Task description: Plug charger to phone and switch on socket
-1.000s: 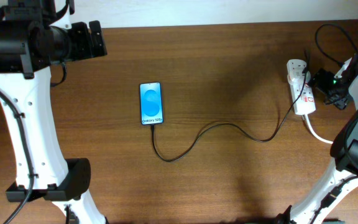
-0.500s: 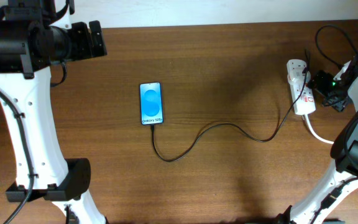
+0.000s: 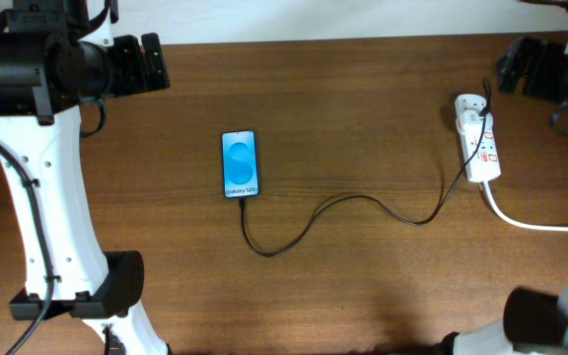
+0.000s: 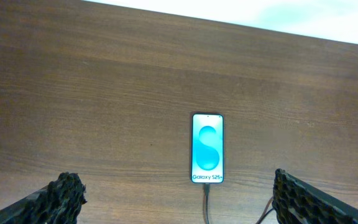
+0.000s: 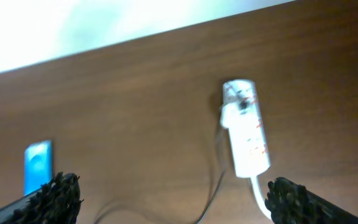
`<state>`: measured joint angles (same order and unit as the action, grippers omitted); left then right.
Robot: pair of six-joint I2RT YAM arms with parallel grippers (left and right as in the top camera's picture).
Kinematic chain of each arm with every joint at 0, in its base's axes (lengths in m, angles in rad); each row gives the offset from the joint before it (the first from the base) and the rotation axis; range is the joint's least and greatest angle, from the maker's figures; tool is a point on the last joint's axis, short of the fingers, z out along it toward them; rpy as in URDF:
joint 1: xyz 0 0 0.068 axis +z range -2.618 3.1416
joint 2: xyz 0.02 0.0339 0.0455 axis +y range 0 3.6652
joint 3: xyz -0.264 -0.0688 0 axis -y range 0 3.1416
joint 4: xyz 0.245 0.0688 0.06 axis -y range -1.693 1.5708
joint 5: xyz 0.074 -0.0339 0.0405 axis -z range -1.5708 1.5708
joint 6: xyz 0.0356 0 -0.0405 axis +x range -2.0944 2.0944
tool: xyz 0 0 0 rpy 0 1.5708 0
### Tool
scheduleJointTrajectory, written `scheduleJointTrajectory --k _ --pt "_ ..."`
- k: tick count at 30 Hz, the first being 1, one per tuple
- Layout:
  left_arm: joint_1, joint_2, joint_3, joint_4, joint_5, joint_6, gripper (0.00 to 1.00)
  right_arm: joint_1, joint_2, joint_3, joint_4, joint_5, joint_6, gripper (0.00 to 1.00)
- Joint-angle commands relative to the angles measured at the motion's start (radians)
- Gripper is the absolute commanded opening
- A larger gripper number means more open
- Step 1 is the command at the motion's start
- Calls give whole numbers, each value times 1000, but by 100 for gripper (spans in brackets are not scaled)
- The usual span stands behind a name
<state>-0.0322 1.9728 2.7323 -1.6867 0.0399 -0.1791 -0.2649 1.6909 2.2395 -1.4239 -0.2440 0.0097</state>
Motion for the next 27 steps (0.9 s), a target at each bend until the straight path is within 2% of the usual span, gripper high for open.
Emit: scheduleJointTrajectory --k 1,4,12,15,18,20,21,24,25,27 --pt "3 -9 11 1 -10 2 99 163 -143 7 -82 -7 -5 98" --pt "3 -9 11 1 -11 2 99 227 -176 7 -176 -7 -6 98" --pt "3 -9 11 1 -11 2 99 231 -146 -4 -180 14 -13 98" --pt "3 -9 11 1 -11 2 99 336 -234 -140 -4 152 -14 98" --pt "3 -9 11 1 -11 2 99 386 -415 -422 301 162 -14 98" --pt "3 -9 11 1 -11 2 99 389 -576 -688 531 163 -17 98" --pt "3 -9 11 1 -11 2 99 389 -695 -892 701 163 -22 98" --pt "3 -9 11 1 -11 2 100 389 -1001 -1350 1048 132 -21 98" --pt "3 -9 11 1 -11 2 99 390 -1154 -1566 1217 132 -21 98" --pt "3 -9 11 1 -11 2 99 390 -1334 -1817 1389 132 -21 98"
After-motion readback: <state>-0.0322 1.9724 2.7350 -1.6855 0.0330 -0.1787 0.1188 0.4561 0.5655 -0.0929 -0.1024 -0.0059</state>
